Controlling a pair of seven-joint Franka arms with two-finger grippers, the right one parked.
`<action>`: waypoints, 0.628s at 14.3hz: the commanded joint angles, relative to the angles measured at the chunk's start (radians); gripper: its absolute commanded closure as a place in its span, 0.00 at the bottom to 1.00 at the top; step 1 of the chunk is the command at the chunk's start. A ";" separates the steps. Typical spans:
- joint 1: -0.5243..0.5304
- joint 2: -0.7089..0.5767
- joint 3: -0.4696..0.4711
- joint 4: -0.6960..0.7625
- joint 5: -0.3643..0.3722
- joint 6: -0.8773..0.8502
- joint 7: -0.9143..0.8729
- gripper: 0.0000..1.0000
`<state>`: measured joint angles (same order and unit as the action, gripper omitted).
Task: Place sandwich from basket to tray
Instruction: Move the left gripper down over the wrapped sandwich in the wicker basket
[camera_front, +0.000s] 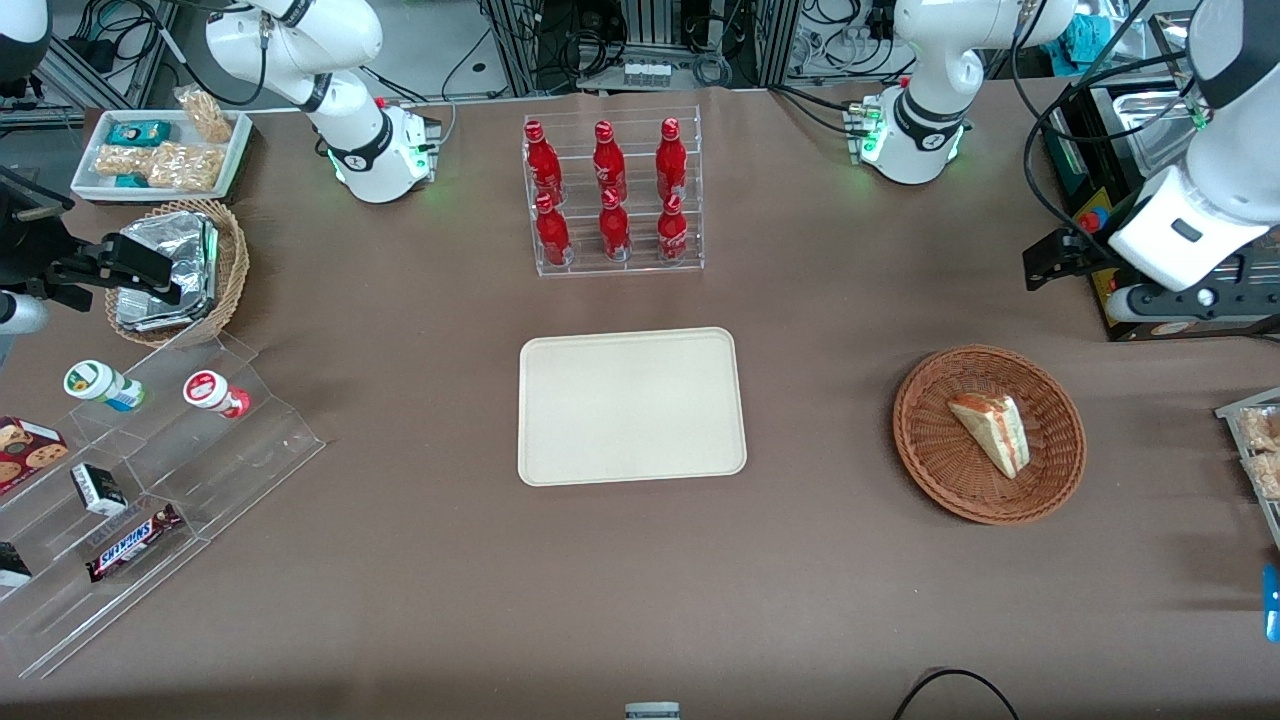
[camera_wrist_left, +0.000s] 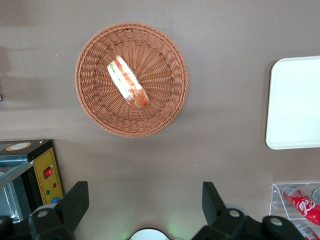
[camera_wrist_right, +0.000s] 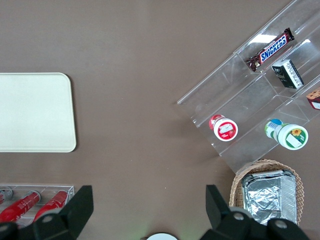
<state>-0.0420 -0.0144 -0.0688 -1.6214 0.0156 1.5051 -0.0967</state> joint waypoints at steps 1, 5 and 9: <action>-0.010 0.002 0.004 0.011 0.018 -0.008 -0.021 0.00; -0.006 0.075 0.009 -0.052 0.018 0.039 -0.026 0.00; -0.007 0.100 0.038 -0.254 0.021 0.318 -0.026 0.00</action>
<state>-0.0412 0.0971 -0.0393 -1.7747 0.0239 1.7190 -0.1068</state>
